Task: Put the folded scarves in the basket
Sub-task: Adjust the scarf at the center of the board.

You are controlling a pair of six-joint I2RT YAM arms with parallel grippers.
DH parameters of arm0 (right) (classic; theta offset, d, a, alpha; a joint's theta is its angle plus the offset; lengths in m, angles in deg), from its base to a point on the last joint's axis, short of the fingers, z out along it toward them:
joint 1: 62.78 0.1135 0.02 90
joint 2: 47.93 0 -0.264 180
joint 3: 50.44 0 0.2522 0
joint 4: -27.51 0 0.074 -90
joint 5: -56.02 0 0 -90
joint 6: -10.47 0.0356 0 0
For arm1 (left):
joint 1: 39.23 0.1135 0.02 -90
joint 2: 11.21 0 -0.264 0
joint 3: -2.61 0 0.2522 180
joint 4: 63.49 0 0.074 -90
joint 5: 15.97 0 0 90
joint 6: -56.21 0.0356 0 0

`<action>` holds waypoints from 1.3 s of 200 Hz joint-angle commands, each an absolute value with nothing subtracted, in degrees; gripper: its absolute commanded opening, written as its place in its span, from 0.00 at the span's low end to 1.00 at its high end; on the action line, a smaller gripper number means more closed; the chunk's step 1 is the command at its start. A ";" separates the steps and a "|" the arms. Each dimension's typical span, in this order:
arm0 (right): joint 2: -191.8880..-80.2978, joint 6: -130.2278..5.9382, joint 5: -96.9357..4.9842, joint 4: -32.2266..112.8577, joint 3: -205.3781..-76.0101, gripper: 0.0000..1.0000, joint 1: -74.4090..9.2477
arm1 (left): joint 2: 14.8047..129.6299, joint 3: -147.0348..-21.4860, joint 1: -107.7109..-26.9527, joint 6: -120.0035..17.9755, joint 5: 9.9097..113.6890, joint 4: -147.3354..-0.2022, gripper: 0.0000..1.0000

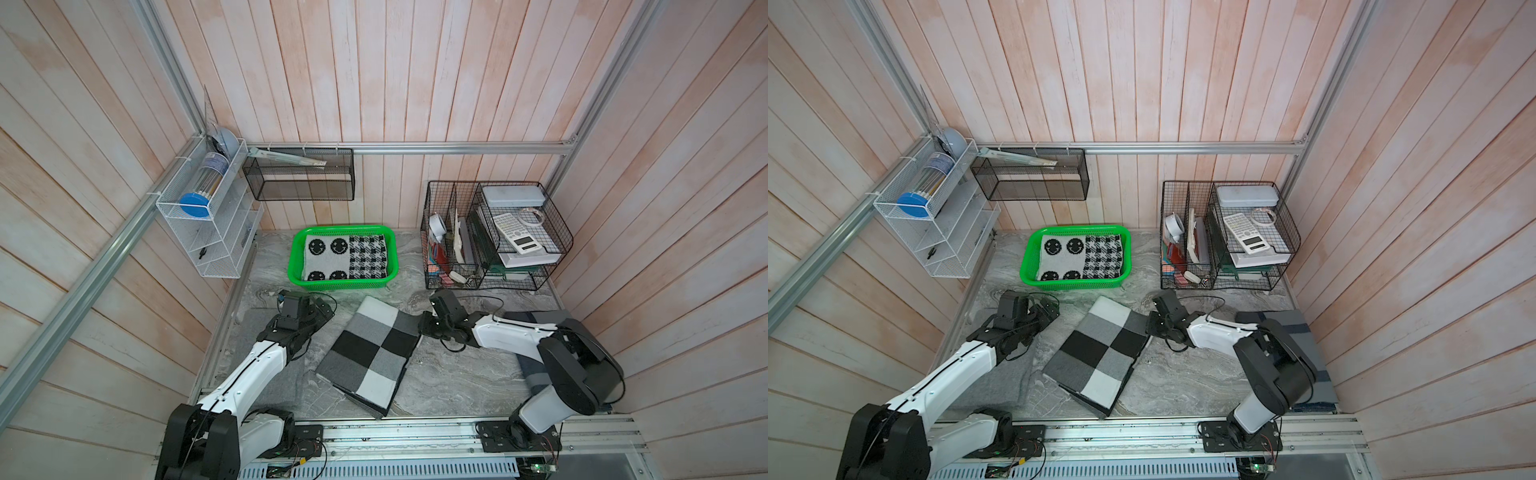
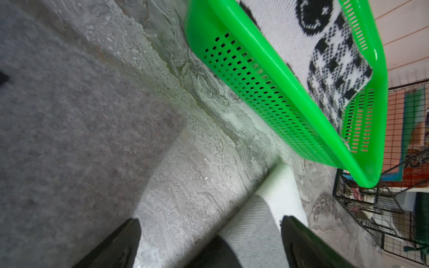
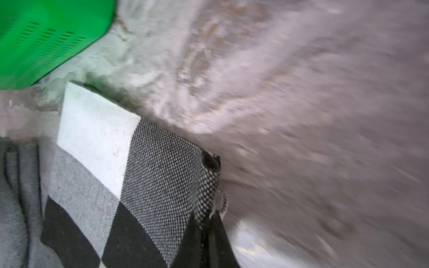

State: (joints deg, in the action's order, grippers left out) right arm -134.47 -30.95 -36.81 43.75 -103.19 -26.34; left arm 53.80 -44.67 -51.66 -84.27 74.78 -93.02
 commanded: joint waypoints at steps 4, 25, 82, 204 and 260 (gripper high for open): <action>-125.62 -27.68 -33.67 48.73 -96.48 0.34 -27.36 | 52.24 -43.26 -53.46 -87.50 78.95 -93.65 1.00; -115.76 -26.03 -29.68 50.29 -92.60 0.57 -27.78 | 49.62 -40.12 -54.61 -91.43 78.32 -89.21 1.00; -108.74 -39.85 -30.89 40.81 -89.12 0.65 -34.41 | 50.84 -38.08 -62.03 -95.77 77.80 -86.81 1.00; -125.83 -46.76 -41.84 33.25 -92.13 0.58 -33.67 | 46.19 -38.78 -75.76 -110.79 92.35 -109.14 0.95; -124.25 -43.57 -39.41 33.24 -89.19 0.24 -30.13 | 48.11 -34.40 -77.59 -114.65 89.97 -102.76 0.92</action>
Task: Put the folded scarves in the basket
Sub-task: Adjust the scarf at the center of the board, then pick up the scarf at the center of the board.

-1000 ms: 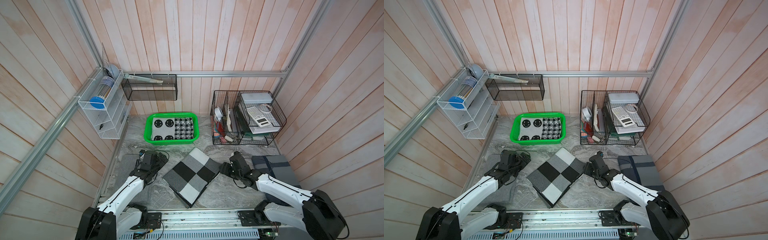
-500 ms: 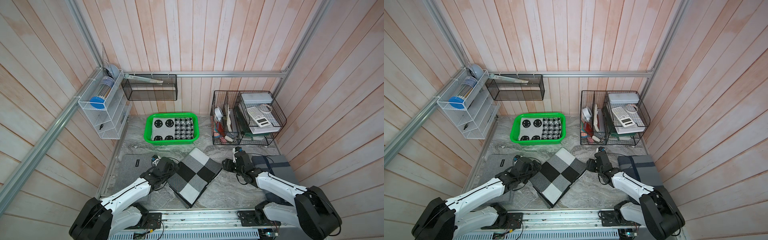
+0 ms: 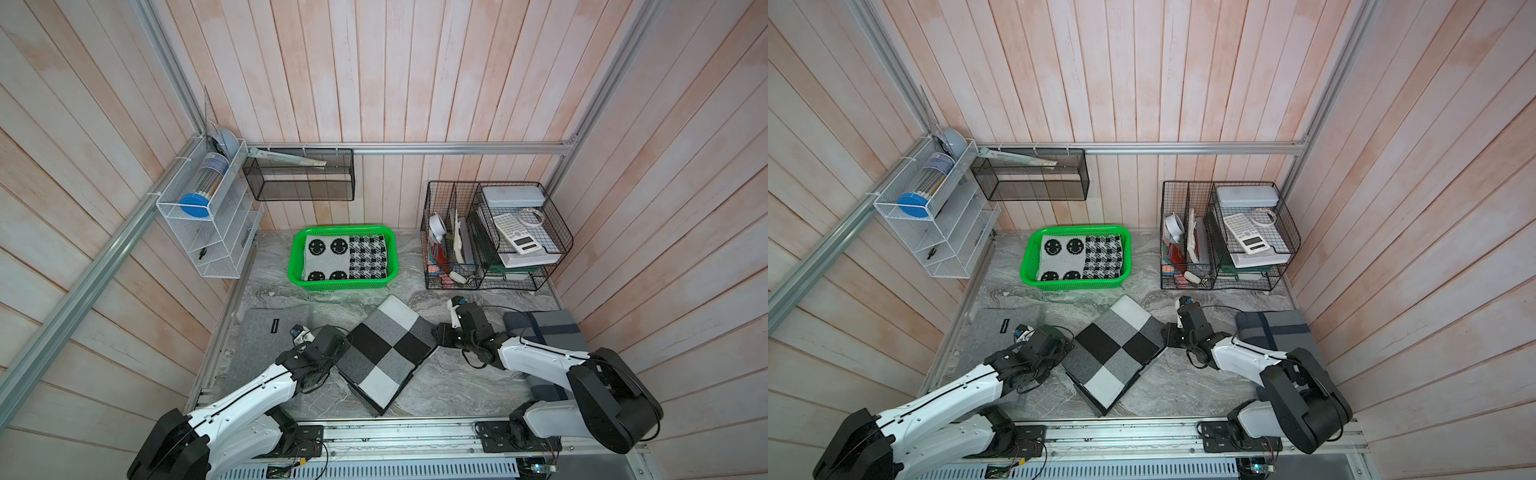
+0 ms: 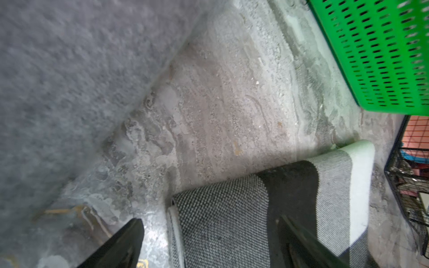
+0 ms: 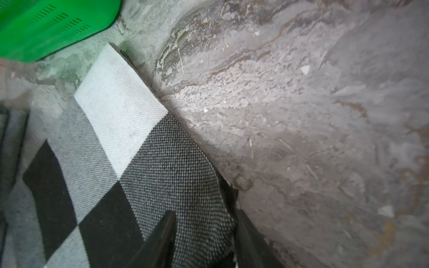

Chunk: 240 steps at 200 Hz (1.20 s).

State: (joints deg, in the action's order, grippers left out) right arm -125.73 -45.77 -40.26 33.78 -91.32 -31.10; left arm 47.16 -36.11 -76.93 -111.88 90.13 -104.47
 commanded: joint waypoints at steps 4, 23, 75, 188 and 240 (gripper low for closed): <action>-123.70 -43.38 -39.14 33.50 -88.83 0.20 -29.97 | 48.26 -34.08 -77.60 -114.84 90.02 -102.24 0.92; -120.66 -42.00 -37.40 35.35 -86.82 0.06 -29.11 | 49.09 -32.08 -77.72 -114.59 88.76 -96.71 0.89; -105.03 -32.84 -31.52 41.97 -77.80 0.02 -23.52 | 59.51 -31.96 -77.89 -110.07 84.77 -82.03 0.76; -79.01 -28.37 -12.79 56.67 -77.23 0.73 -18.02 | 68.82 -42.10 -70.79 -94.06 82.25 -75.26 1.00; -97.28 -41.38 -39.44 38.98 -81.58 0.76 -40.25 | 61.04 -39.02 -69.99 -91.68 85.15 -84.19 1.00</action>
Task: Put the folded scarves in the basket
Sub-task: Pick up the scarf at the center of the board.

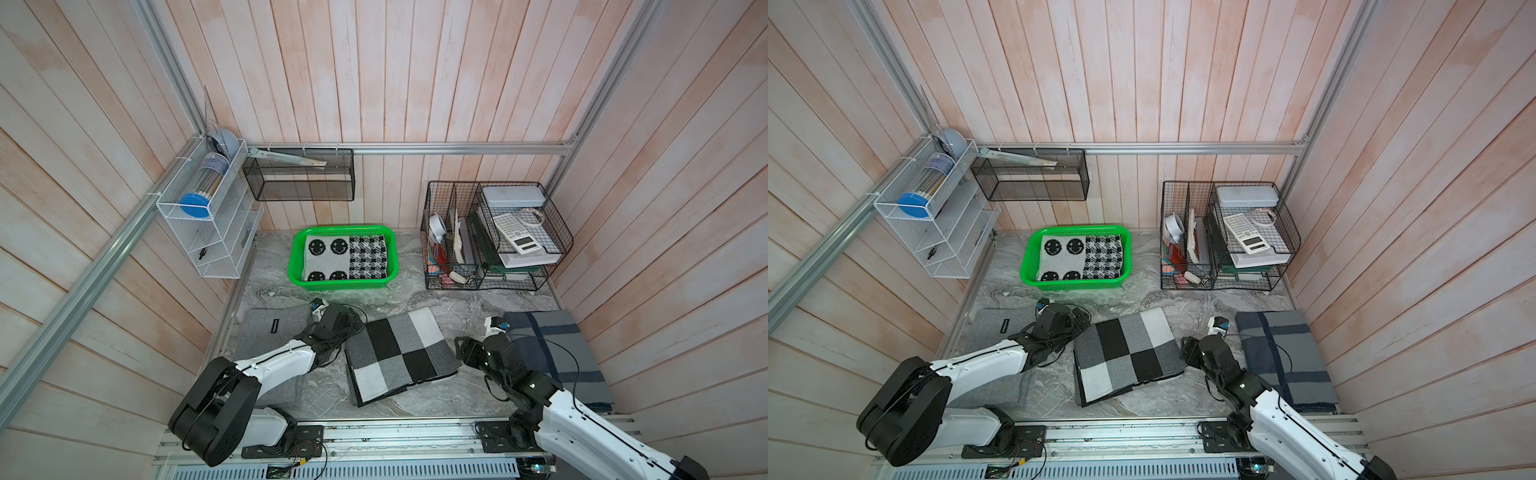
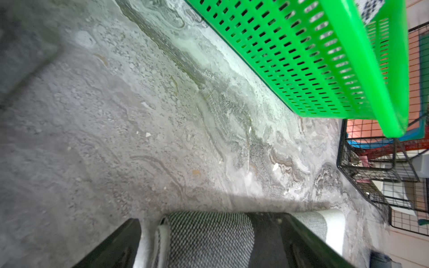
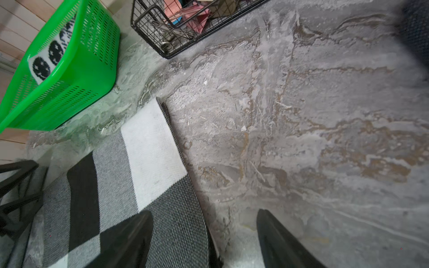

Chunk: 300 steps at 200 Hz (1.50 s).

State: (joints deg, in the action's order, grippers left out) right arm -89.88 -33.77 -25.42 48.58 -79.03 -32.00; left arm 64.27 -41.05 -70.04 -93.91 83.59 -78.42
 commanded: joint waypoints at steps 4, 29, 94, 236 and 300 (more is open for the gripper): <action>-99.14 -42.17 -41.06 37.89 -82.16 0.76 -41.33 | 60.32 -38.59 -69.99 -91.90 85.12 -84.83 1.00; -110.10 -47.08 -47.46 33.75 -87.65 0.76 -44.19 | 55.94 -34.84 -70.08 -93.66 83.01 -86.55 1.00; -135.02 -52.40 -58.94 36.94 -103.79 0.71 -44.51 | 50.80 -28.28 -73.67 -99.48 81.17 -82.31 1.00; -145.19 -48.12 -54.00 33.71 -105.42 0.70 -37.73 | 65.03 -27.68 -74.72 -100.88 77.66 -68.43 0.82; -145.33 -44.82 -57.14 27.80 -104.56 0.19 -35.19 | 68.25 -28.71 -74.68 -99.62 75.44 -62.94 0.34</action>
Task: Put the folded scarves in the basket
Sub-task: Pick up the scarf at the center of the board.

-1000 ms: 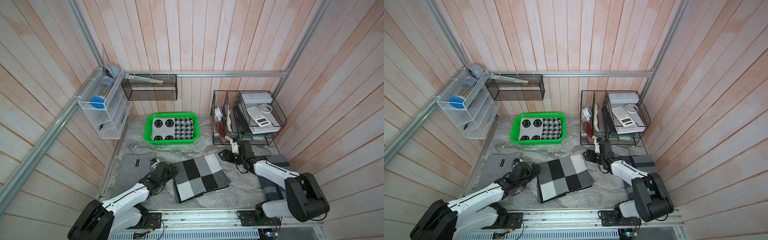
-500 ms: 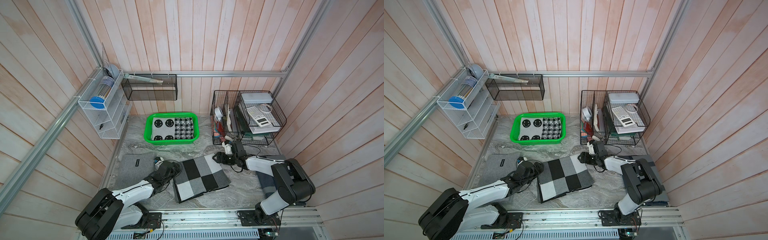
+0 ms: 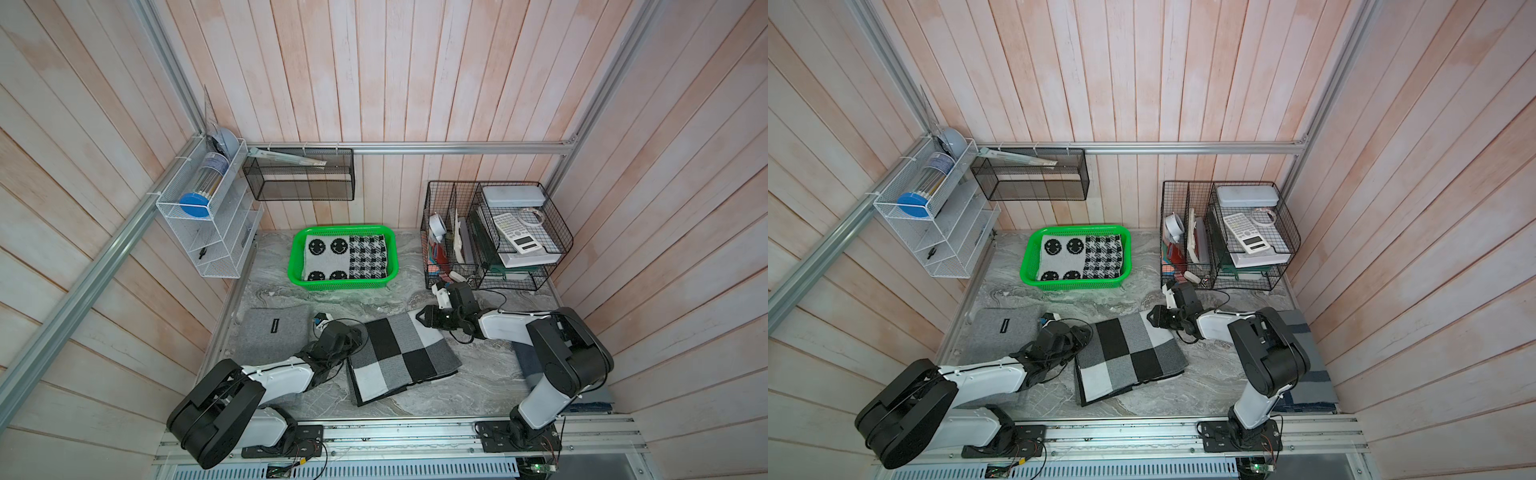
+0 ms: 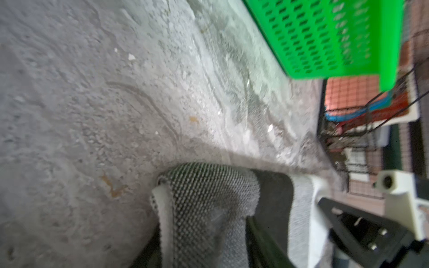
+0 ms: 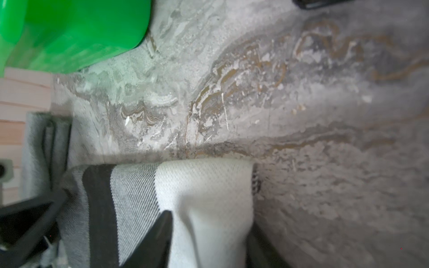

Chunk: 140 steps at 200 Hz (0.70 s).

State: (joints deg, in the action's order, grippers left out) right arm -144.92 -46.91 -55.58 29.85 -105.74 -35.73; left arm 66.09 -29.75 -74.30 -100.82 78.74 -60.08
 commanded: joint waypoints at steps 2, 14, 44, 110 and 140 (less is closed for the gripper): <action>-145.25 -44.81 -57.10 27.81 -104.53 0.16 -35.19 | 68.33 -28.84 -74.70 -99.45 75.37 -62.86 0.32; -144.47 -45.05 -57.09 27.82 -104.17 0.01 -35.19 | 68.71 -29.80 -74.74 -98.73 74.98 -62.91 0.20; -139.81 -45.53 -56.36 26.37 -101.33 0.00 -35.19 | 68.16 -31.92 -74.72 -96.26 74.32 -62.65 0.00; -126.61 -43.69 -55.34 24.94 -96.36 0.00 -35.23 | 59.80 -35.11 -74.22 -89.58 76.08 -68.36 0.00; -120.90 -43.23 -55.95 24.70 -96.50 0.00 -35.06 | 55.02 -37.86 -72.89 -84.71 76.96 -73.22 0.00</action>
State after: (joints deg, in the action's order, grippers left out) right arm -124.94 -44.13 -55.54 26.92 -96.17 -35.43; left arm 58.44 -34.55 -73.95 -90.50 75.79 -69.04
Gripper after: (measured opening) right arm 0.109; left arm 0.105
